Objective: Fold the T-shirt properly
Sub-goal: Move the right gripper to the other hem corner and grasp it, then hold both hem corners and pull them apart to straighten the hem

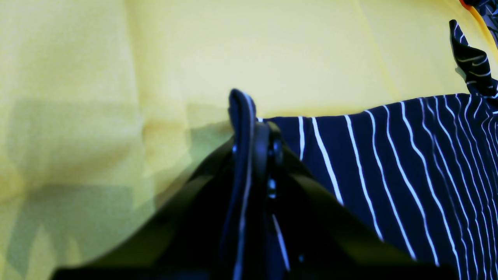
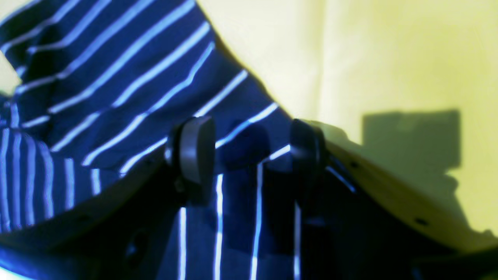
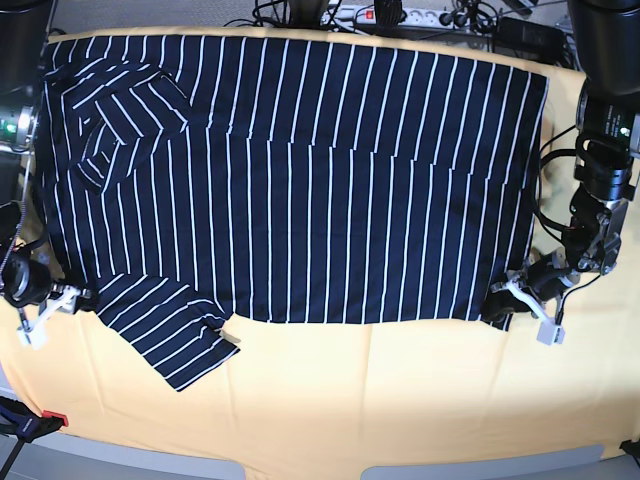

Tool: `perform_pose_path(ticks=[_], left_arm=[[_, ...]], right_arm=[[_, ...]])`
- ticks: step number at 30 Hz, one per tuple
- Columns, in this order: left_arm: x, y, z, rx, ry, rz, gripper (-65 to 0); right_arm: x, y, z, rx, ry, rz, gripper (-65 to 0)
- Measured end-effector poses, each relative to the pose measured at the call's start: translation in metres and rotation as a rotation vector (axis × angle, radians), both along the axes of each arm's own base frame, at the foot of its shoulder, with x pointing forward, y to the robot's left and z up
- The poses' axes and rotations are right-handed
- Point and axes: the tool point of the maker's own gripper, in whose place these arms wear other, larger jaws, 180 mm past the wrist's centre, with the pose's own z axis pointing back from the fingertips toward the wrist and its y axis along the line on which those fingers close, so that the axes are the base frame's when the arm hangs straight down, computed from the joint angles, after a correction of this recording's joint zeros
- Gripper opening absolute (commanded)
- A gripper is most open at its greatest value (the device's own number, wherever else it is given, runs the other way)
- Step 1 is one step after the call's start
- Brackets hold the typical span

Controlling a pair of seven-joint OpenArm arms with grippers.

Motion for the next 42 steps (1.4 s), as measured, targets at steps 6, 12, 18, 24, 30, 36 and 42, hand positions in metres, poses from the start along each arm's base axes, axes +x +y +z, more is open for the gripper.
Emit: perform_pose_path(ticks=[6, 12, 18, 24, 30, 36, 42], left_arm=[[0.000, 0.000, 0.000, 0.000, 0.000, 0.000, -65.0], [0.000, 0.000, 0.000, 0.000, 0.000, 0.000, -65.0], [0.000, 0.000, -0.001, 0.003, 0.002, -0.001, -65.0], [0.000, 0.000, -0.001, 0.003, 0.002, -0.002, -65.0], [0.000, 0.000, 0.000, 0.003, 0.001, -0.001, -65.0], [0.000, 0.000, 0.000, 0.003, 0.001, -0.001, -65.0], [0.000, 0.000, -0.001, 0.006, 0.000, -0.003, -65.0]], right_arm=[[0.000, -0.032, -0.008, -0.141, 0.037, -0.134, -31.6], [-0.006, -0.018, -0.014, -0.064, 0.030, -0.100, -31.6], [-0.018, 0.005, -0.019, 0.042, -0.005, 0.009, -31.7], [-0.018, 0.026, -0.013, 0.115, -0.040, 0.095, -40.2], [-0.012, 0.021, -0.008, 0.087, -0.111, 0.095, -65.0], [-0.002, 0.011, -0.002, -0.010, -0.152, 0.106, -65.0], [0.000, 0.007, -0.003, -0.039, -0.162, 0.094, -65.0]])
